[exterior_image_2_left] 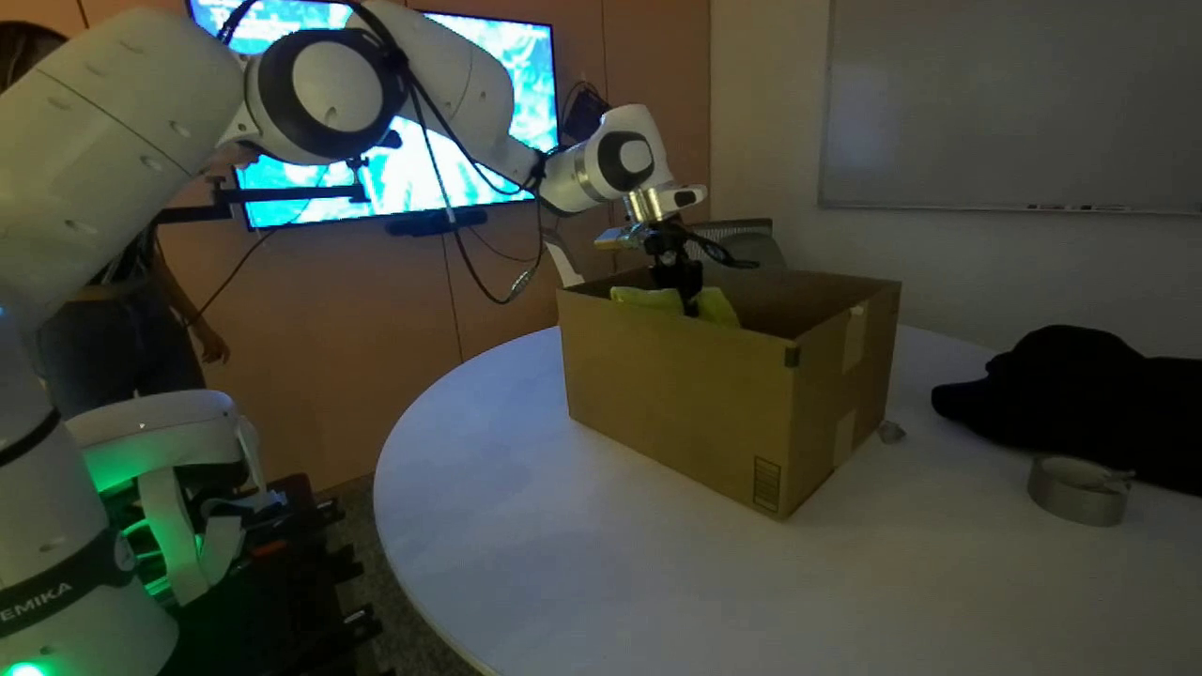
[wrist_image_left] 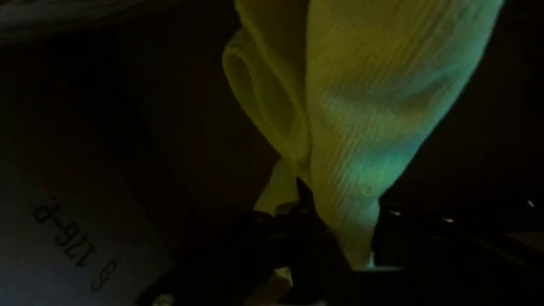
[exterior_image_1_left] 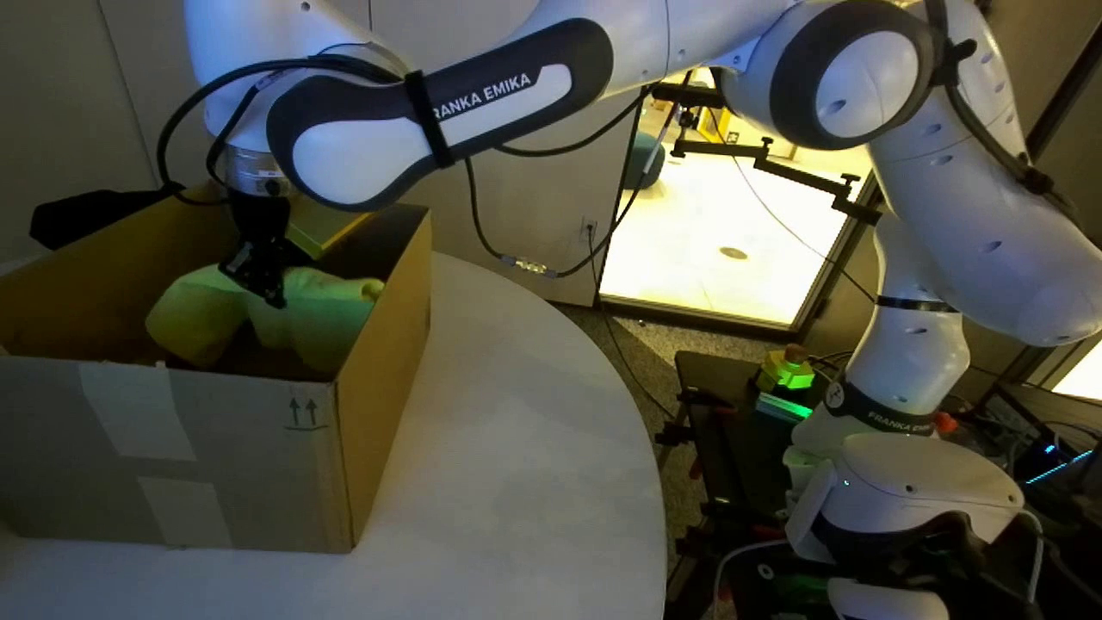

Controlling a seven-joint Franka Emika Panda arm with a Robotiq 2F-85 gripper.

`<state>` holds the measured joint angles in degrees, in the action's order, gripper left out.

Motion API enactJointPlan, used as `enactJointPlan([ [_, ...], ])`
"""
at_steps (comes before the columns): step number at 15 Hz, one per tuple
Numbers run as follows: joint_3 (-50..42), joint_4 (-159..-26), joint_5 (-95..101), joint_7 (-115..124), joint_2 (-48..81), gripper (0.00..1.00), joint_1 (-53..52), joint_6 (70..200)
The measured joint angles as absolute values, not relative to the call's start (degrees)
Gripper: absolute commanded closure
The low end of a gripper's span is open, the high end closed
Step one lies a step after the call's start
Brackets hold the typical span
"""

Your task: Put the marker on the towel then put it inside the box

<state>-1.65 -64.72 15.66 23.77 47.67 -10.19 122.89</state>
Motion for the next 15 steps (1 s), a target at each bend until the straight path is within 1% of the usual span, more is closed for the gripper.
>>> enactJointPlan([
  [4, -1.65, -56.66, 15.16, 21.35, 51.14, 0.12, -10.76, 118.67],
  [5, -1.66, -55.58, 15.15, 20.8, 50.84, 0.04, -10.88, 118.38],
  [6, -1.66, -54.79, 15.15, 20.25, 50.22, 0.01, -10.96, 118.35],
  [10, -0.92, -56.32, 14.86, 18.2, 43.21, 0.0, -10.34, 118.27],
  [15, 2.06, -67.74, 9.5, 14.67, 29.43, 0.0, -7.7, 116.52],
])
